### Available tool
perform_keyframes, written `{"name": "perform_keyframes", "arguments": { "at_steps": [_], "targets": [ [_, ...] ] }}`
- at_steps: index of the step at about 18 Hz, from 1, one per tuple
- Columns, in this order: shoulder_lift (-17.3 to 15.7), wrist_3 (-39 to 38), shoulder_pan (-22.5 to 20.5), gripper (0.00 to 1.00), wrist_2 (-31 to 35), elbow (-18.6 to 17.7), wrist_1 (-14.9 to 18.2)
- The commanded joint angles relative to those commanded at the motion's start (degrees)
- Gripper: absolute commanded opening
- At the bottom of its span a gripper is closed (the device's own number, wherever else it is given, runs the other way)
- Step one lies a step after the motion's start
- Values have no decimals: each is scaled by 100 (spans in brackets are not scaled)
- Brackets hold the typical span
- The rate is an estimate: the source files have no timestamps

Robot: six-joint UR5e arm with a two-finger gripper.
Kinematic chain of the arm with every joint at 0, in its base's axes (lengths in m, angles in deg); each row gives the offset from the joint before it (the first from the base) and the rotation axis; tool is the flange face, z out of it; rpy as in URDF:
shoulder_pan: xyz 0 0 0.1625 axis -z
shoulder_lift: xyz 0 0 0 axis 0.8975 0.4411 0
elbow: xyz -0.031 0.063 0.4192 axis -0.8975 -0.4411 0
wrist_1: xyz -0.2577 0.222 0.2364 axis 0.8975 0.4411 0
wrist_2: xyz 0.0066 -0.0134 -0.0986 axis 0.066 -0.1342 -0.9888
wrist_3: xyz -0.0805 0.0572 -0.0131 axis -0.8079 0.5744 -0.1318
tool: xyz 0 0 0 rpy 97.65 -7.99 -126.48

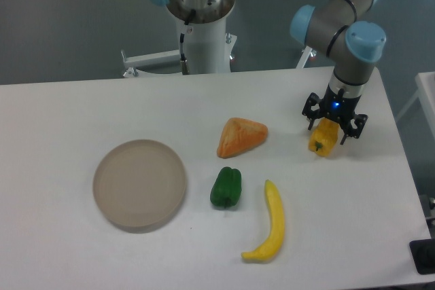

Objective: Pick up the yellow pepper from the table
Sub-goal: 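Lift the grasped yellow pepper up off the table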

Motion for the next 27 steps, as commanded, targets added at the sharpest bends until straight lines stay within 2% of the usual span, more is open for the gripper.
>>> {"name": "perform_keyframes", "arguments": {
  "at_steps": [5, 12, 16, 18, 21, 24, 27],
  "targets": [
    [-9, 9, 0, 40, -9, 18, 0],
    [-53, 18, 26, 40, -9, 280, 9],
    [35, 18, 359, 40, 61, 816, 70],
    [123, 26, 605, 40, 446, 1141, 96],
    [429, 26, 983, 41, 896, 1756, 202],
    [685, 26, 1125, 40, 1011, 2310, 474],
    [835, -9, 1239, 40, 1028, 2522, 475]
  ]
}}
